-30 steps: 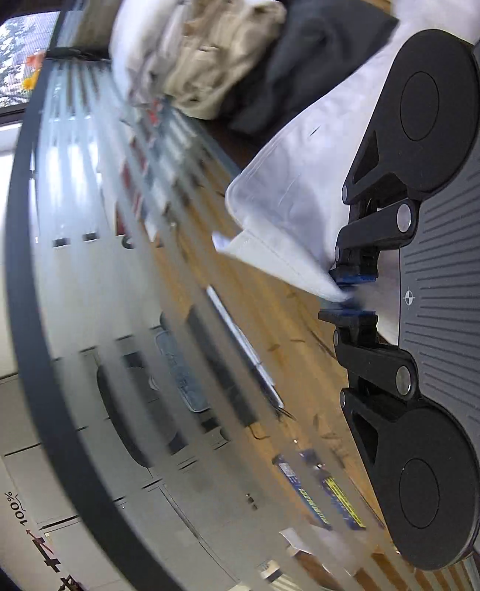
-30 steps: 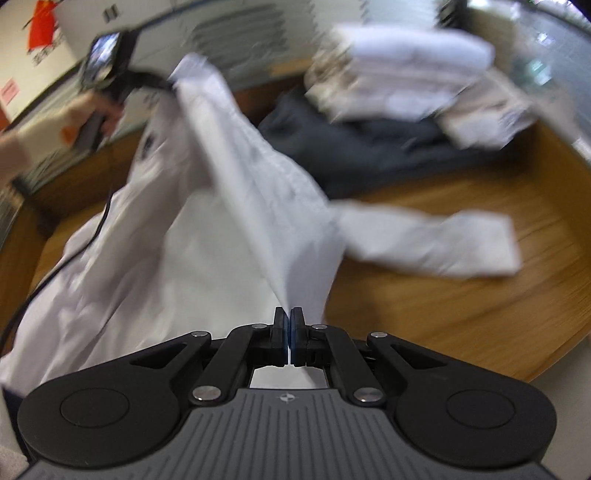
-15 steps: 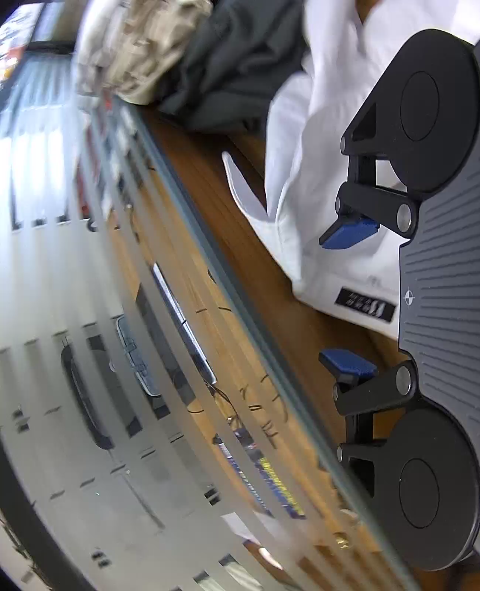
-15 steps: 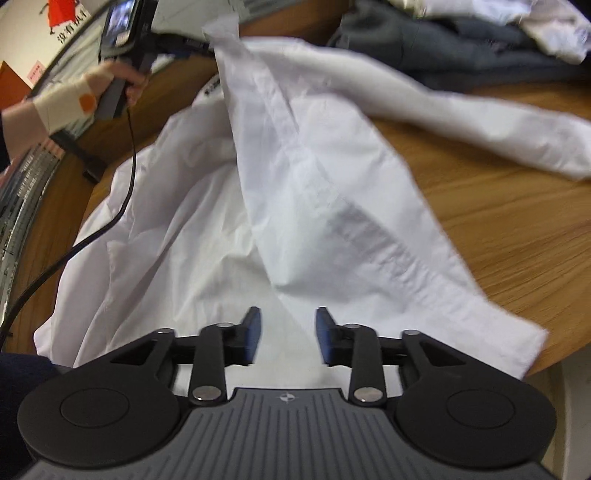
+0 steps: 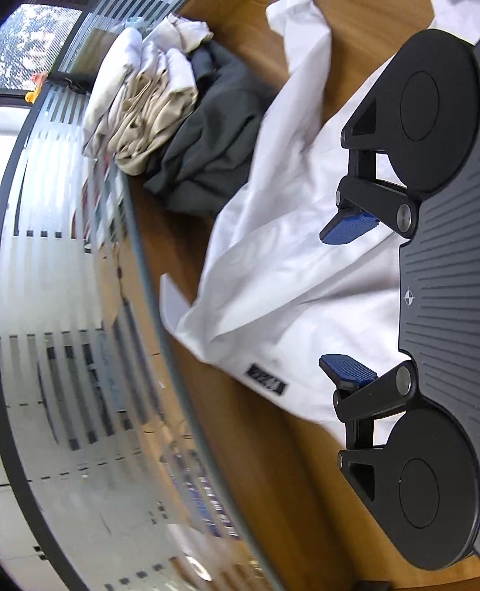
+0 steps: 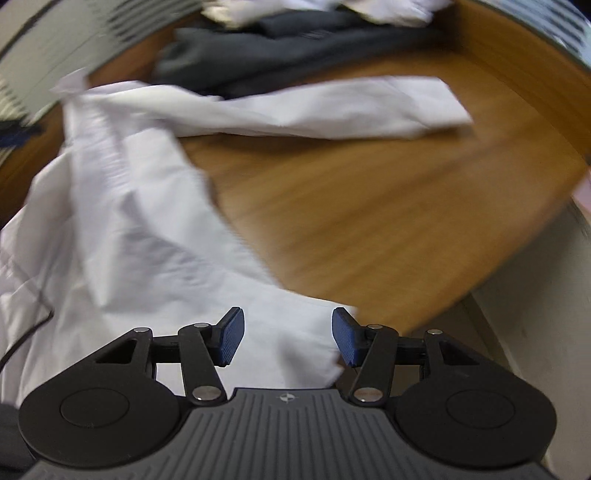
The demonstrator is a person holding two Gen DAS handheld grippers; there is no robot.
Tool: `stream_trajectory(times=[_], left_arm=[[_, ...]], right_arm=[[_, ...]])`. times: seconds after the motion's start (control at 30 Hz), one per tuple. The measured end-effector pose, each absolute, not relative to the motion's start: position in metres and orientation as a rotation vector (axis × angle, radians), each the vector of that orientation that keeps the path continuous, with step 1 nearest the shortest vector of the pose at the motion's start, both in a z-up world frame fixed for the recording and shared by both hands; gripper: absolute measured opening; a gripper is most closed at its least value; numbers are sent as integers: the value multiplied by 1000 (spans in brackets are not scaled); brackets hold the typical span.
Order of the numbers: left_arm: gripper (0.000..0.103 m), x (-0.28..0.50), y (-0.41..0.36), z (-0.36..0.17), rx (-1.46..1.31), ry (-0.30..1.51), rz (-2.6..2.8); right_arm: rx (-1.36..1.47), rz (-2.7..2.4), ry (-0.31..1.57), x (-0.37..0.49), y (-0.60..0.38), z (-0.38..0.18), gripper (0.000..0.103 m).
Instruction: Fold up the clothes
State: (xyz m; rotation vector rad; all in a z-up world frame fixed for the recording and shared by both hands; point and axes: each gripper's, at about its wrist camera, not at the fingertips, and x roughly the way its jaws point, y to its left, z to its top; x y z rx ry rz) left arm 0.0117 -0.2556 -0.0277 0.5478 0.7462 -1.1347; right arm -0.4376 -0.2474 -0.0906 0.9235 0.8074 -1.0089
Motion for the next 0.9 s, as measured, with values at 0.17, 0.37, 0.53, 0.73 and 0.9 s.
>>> stream_trajectory(times=[0.17, 0.37, 0.53, 0.73, 0.9], left_arm=[[69, 0, -229, -34, 533, 805, -1108], [69, -5, -202, -36, 533, 818, -1086], [69, -2, -185, -40, 524, 838, -1070], [69, -3, -177, -46, 530, 844, -1078], [69, -9, -181, -52, 548, 839, -1099]], right_arm=[[1049, -992, 724, -457, -259, -114, 59], [1139, -927, 647, -458, -261, -119, 18], [1142, -839, 565, -454, -234, -89, 14], [1081, -635, 508, -436, -175, -44, 14], [1029, -502, 629, -413, -127, -45, 14]])
